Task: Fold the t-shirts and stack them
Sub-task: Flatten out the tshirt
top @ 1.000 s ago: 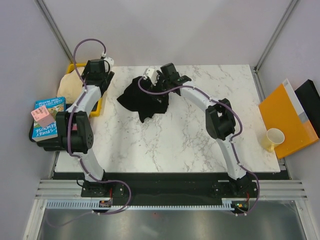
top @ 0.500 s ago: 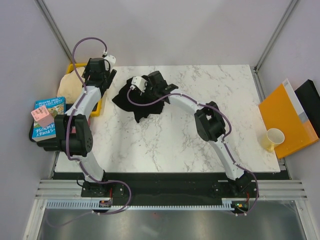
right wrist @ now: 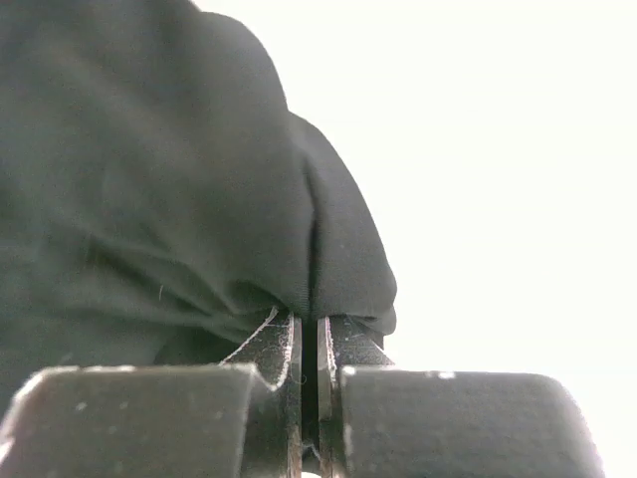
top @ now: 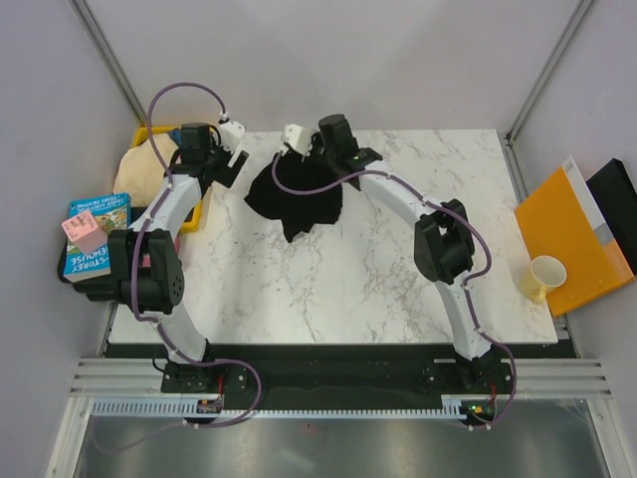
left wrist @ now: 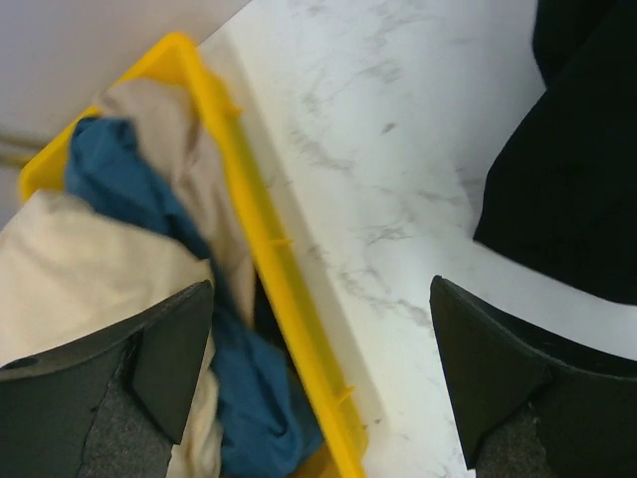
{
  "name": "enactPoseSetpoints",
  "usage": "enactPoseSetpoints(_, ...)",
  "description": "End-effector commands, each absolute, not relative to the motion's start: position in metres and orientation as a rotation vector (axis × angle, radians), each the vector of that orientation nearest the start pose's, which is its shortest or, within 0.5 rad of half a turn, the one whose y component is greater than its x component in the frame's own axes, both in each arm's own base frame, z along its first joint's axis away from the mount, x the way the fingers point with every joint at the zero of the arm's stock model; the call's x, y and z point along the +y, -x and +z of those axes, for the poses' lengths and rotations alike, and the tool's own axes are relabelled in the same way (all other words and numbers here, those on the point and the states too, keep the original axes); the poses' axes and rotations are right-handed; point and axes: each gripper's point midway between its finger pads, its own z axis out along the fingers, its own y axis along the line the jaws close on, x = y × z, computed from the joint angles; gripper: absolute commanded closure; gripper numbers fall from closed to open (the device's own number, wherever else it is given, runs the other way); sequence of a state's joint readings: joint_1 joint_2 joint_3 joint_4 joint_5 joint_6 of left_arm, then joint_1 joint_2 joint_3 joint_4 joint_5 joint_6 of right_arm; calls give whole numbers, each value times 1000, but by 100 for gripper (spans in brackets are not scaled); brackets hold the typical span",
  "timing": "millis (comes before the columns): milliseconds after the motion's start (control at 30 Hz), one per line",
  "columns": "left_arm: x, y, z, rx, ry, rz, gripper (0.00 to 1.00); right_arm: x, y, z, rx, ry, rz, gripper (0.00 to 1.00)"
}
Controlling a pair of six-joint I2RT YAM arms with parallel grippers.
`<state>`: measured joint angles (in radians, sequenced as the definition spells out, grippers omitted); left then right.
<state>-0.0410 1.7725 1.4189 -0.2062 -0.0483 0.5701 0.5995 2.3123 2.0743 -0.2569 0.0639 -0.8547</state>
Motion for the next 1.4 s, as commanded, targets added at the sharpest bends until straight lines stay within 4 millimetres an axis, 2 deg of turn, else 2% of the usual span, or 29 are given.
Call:
enactPoseSetpoints(0, -51, -507, 184, 1955, -850, 12, 3, 275, -582, 362, 1267, 1125, -485, 100)
enactPoseSetpoints(33, -65, -504, 186, 1915, -899, -68, 2, 268, -579, 386, 1216, 1117, -533, 100)
enactPoseSetpoints(100, -79, -506, 190, 1878, -933, -129, 1, 258, -577, 410, 1164, 1090, -583, 100)
enactPoseSetpoints(167, -96, -510, 193, 1835, -973, -208, 0, 247, -572, 443, 1096, 1049, -633, 100)
enactPoseSetpoints(267, -121, -517, 196, 1774, -1025, -311, 0, 238, -566, 474, 1022, 1028, -688, 100)
enactPoseSetpoints(300, -128, -521, 195, 1759, -1038, -334, 0, 237, -565, 478, 1013, 1032, -699, 100)
enactPoseSetpoints(333, -137, -521, 196, 1737, -1055, -376, 0, 236, -561, 492, 970, 1012, -707, 100)
enactPoseSetpoints(367, -147, -527, 207, 1695, -1070, -393, 0, 234, -560, 497, 951, 1013, -709, 100)
enactPoseSetpoints(400, -153, -532, 197, 1695, -1086, -422, 0, 232, -558, 502, 931, 1009, -707, 100)
enactPoseSetpoints(433, -160, -535, 197, 1683, -1092, -444, 0, 231, -552, 515, 897, 989, -703, 100)
enactPoseSetpoints(467, -170, -543, 208, 1652, -1099, -441, 0, 233, -549, 519, 872, 993, -688, 100)
enactPoseSetpoints(500, -174, -549, 199, 1676, -1082, -460, 0, 235, -547, 522, 859, 994, -677, 100)
enactPoseSetpoints(600, -180, -565, 216, 1663, -1026, -452, 0, 246, -533, 535, 806, 1014, -613, 100)
enactPoseSetpoints(667, -178, -569, 216, 1671, -1000, -429, 0, 252, -520, 546, 780, 1022, -560, 100)
enactPoseSetpoints(733, -173, -573, 224, 1648, -976, -379, 0, 250, -505, 561, 761, 1003, -516, 100)
enactPoseSetpoints(767, -171, -571, 216, 1660, -970, -366, 0, 251, -500, 566, 750, 1001, -502, 100)
enactPoseSetpoints(833, -165, -573, 220, 1639, -958, -315, 0, 245, -492, 571, 751, 1002, -507, 100)
enactPoseSetpoints(900, -164, -566, 215, 1638, -979, -310, 0, 233, -496, 562, 789, 1012, -545, 100)
enactPoseSetpoints(1000, -170, -555, 205, 1635, -1020, -359, 0, 207, -505, 521, 896, 1050, -561, 100)
enactPoseSetpoints(1033, -175, -551, 201, 1622, -1042, -398, 0, 199, -505, 497, 950, 1072, -556, 100)
enactPoseSetpoints(1067, -178, -549, 197, 1625, -1053, -420, 0, 193, -505, 487, 981, 1072, -552, 100)
enactPoseSetpoints(1100, -181, -550, 185, 1640, -1059, -447, 1, 190, -504, 478, 1004, 1076, -546, 100)
enactPoseSetpoints(1133, -187, -549, 180, 1638, -1068, -472, 17, 188, -500, 466, 1028, 1088, -540, 100)
enactPoseSetpoints(1167, -193, -552, 177, 1635, -1075, -481, 32, 186, -498, 465, 1033, 1084, -538, 100)
enactPoseSetpoints(1200, -198, -554, 164, 1662, -1069, -517, 54, 185, -493, 467, 1032, 1073, -527, 100)
enactPoseSetpoints(1233, -206, -558, 169, 1649, -1060, -544, 98, 184, -493, 465, 1041, 1068, -525, 100)
enactPoseSetpoints(1300, -225, -558, 161, 1654, -1046, -643, 98, 181, -493, 467, 1052, 1050, -538, 100)
enactPoseSetpoints(1333, -234, -561, 175, 1616, -1051, -667, 98, 179, -493, 469, 1055, 1046, -547, 100)
enactPoseSetpoints(1367, -245, -560, 179, 1606, -1056, -681, 98, 177, -493, 469, 1061, 1046, -561, 100)
